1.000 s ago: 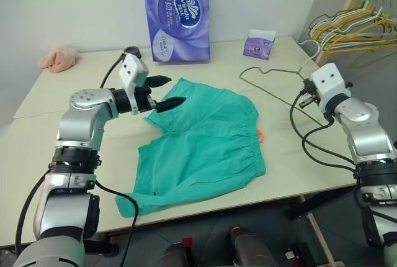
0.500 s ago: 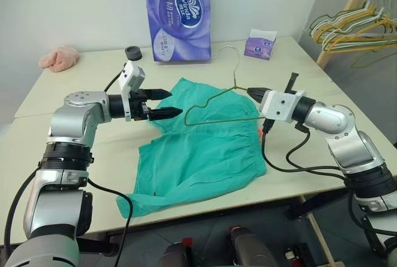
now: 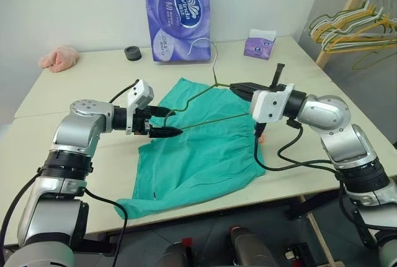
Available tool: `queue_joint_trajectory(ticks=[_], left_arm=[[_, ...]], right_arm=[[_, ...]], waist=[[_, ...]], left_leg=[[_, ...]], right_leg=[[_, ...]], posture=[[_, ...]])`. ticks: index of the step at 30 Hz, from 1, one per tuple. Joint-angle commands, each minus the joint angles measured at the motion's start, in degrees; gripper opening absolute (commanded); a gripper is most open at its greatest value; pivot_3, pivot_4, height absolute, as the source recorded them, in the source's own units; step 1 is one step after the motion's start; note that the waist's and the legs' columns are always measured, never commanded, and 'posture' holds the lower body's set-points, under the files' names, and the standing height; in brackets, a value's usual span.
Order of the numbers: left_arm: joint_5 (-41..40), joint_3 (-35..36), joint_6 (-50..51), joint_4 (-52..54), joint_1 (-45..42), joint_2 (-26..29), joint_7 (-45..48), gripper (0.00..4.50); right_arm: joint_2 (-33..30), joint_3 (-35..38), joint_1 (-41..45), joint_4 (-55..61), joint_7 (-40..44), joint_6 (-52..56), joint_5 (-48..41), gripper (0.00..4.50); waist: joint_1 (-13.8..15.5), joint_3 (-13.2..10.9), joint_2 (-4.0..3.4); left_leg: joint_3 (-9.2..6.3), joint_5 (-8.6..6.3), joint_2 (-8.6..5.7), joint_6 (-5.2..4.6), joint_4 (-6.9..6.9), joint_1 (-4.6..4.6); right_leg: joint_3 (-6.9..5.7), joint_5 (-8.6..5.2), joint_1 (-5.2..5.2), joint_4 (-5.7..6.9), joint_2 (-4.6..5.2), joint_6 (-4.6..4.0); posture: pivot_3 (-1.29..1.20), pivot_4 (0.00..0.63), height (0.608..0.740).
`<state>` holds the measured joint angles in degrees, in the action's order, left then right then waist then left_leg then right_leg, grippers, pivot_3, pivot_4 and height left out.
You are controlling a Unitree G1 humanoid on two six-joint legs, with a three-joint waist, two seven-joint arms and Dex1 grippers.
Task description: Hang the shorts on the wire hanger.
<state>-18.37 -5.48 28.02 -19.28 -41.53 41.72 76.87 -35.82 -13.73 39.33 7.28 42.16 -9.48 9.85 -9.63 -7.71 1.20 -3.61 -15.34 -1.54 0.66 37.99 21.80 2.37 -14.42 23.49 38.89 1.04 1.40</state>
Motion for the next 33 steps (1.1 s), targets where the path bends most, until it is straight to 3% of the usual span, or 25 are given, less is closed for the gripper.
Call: queue_joint_trajectory(ticks=[1,10,17,20,24,30,33], left_arm=[[-0.7,0.5,-1.0,2.9,0.5,-0.3,0.6,2.95],[-1.0,0.0,0.0,6.4,3.0,0.3,2.5,0.10],[-0.9,0.4,0.4,7.0,3.5,0.2,2.1,0.04],[-0.6,0.6,0.4,7.3,3.9,0.4,1.8,0.00],[0.0,0.5,-0.1,7.8,4.5,0.9,1.4,0.00],[3.6,-1.3,-6.6,10.1,6.3,3.5,1.7,0.00],[4.0,-1.7,-7.7,11.8,6.4,4.3,2.4,0.00]], right_arm=[[0.5,1.1,0.7,3.0,0.6,0.5,-1.1,0.00],[1.4,1.5,0.3,4.0,2.1,1.4,-2.3,0.00],[-0.5,-0.1,-3.0,7.5,8.1,5.9,-5.3,0.00],[-0.6,0.4,-3.8,9.1,8.6,8.3,-6.1,0.67],[-3.6,3.0,-5.0,11.7,12.0,14.0,-9.2,2.01],[-10.3,9.0,-5.8,17.9,15.7,36.8,-18.4,4.10],[-10.7,9.2,-6.4,20.7,15.0,46.1,-22.2,4.10]], waist=[[0.0,0.0,0.00],[0.0,0.0,0.00],[0.0,0.0,0.00],[0.0,0.0,0.00],[0.1,0.0,0.00],[0.1,0.0,-0.01],[0.1,0.0,-0.01]], left_leg=[[0.00,0.00,0.00,0.00,0.00,0.00],[-0.01,0.00,0.00,0.00,0.00,0.00],[-0.02,0.00,0.00,0.00,0.00,0.00],[-0.03,0.00,0.00,0.00,0.00,0.00],[-0.03,0.00,0.00,0.00,0.00,0.01],[-0.04,-0.01,-0.01,0.00,0.00,0.01],[-0.07,-0.01,0.01,0.00,-0.01,0.01]], right_leg=[[0.00,0.00,0.00,0.00,0.00,0.00],[-0.01,0.00,0.00,0.00,0.00,0.00],[-0.01,0.00,0.00,0.00,0.00,0.00],[-0.02,0.00,0.00,0.00,0.00,0.00],[-0.02,0.00,0.01,0.00,0.01,0.00],[-0.02,0.00,0.00,-0.02,0.04,0.00],[-0.04,-0.01,0.00,-0.02,0.03,-0.01]], posture=[[-0.21,0.114,0.740],[-0.21,0.111,0.740],[-0.21,0.106,0.740],[-0.21,0.104,0.740],[-0.21,0.104,0.740],[-0.22,0.111,0.740],[-0.23,0.113,0.740]])
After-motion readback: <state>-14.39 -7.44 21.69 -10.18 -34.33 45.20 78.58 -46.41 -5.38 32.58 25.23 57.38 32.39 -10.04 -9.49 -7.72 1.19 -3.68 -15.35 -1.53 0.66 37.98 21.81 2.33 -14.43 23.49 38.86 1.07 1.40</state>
